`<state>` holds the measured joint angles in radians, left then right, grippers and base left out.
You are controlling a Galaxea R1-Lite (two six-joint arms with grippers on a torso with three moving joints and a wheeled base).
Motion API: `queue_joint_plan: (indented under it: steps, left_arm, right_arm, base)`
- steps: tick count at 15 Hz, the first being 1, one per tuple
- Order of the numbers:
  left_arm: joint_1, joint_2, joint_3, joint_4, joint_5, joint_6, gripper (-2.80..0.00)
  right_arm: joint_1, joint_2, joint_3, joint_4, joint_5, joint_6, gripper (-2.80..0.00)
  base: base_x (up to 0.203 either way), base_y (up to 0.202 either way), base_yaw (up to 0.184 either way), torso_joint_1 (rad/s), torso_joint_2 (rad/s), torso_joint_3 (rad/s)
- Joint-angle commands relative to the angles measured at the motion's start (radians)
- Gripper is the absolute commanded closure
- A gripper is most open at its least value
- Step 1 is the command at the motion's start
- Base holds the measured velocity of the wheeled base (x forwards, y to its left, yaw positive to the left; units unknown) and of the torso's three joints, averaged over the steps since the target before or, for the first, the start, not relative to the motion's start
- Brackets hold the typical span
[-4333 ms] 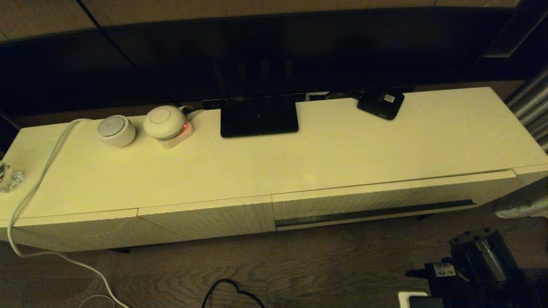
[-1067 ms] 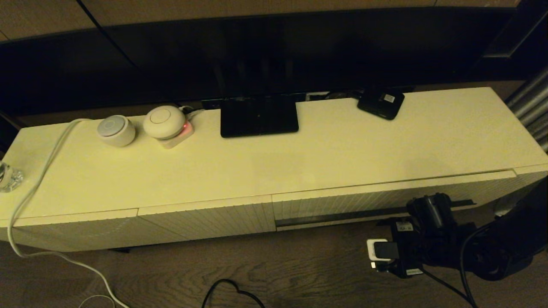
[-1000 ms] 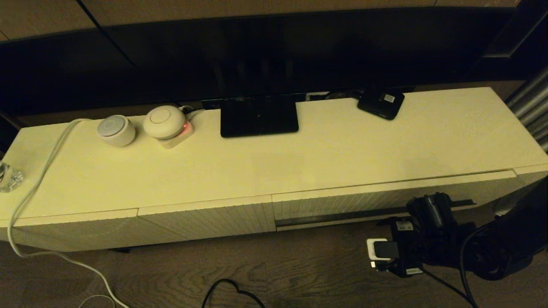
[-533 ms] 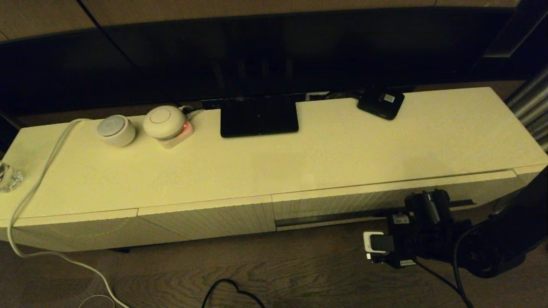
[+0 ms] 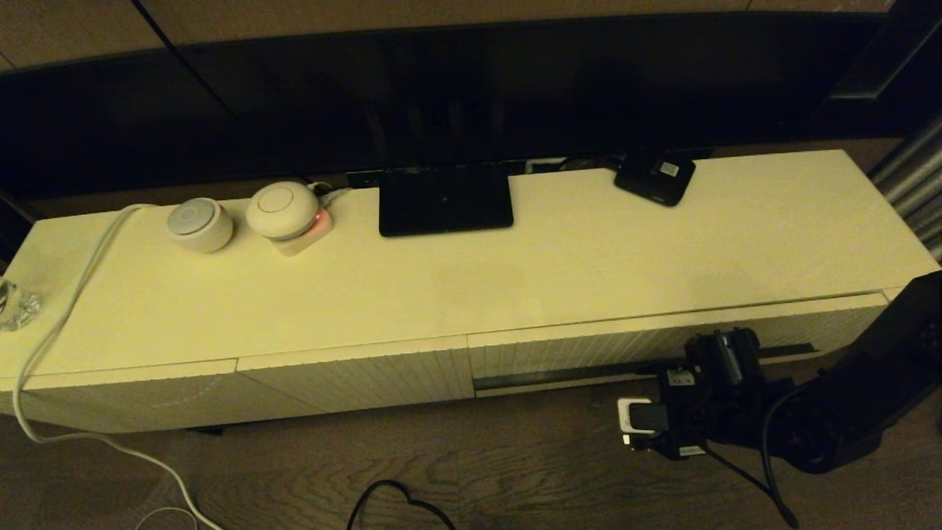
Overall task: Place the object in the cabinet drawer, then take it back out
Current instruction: Open the drawer
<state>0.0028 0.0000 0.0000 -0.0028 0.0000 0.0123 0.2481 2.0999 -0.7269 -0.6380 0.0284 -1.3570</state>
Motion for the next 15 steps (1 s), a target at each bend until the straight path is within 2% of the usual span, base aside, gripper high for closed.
queue_joint_plan:
  steps: [1, 15]
  left_arm:
    - [0.000, 0.000, 0.002, 0.000, 0.000, 0.000, 0.00]
    - [0.000, 0.000, 0.002, 0.000, 0.000, 0.000, 0.00]
  right_arm:
    - [0.000, 0.022, -0.025, -0.007, 0.001, -0.006, -2.80]
    - [0.000, 0.065, -0.013, -0.006, 0.004, -0.003, -2.80]
  base:
    - [0.000, 0.000, 0.000, 0.000, 0.00, 0.000]
    - [0.000, 0.000, 0.000, 0.000, 0.00, 0.000]
